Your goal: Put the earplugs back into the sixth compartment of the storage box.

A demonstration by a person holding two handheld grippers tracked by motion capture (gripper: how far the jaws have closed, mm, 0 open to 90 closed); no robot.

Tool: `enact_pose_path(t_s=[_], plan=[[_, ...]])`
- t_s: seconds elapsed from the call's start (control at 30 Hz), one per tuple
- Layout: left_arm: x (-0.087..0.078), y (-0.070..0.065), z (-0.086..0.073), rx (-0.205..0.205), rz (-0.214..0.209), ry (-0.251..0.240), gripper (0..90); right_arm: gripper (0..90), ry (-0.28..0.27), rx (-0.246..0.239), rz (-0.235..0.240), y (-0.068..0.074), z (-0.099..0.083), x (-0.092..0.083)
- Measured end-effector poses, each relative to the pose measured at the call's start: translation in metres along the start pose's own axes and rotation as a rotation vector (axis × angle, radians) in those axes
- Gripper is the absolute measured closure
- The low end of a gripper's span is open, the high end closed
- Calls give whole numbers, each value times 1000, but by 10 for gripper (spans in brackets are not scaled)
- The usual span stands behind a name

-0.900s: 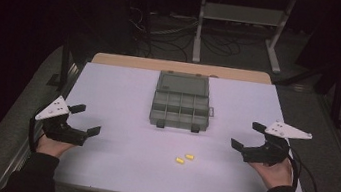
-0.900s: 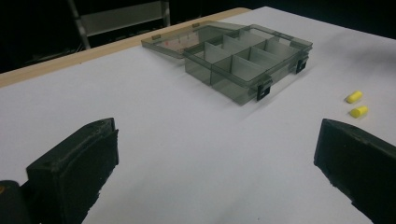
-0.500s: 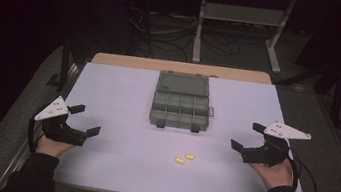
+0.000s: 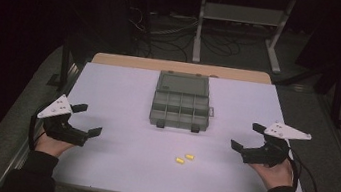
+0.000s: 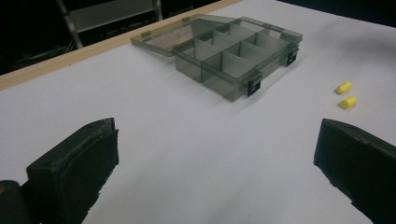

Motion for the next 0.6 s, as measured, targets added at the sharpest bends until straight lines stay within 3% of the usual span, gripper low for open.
enact_pose_path(t_s=[0.6], plan=[[9,-18,37,114,-51,53,0,0,8,-6,12,2,0,1]])
Point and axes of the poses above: each handheld gripper's, and its own axes: x roughly forward along the jaws, z roughly out of its top, y roughly to its left, the point moved 7 cm from there along x, roughly forward along the jaws, and after that the axes turned 10 degrees about y, right-handed, at the moved point
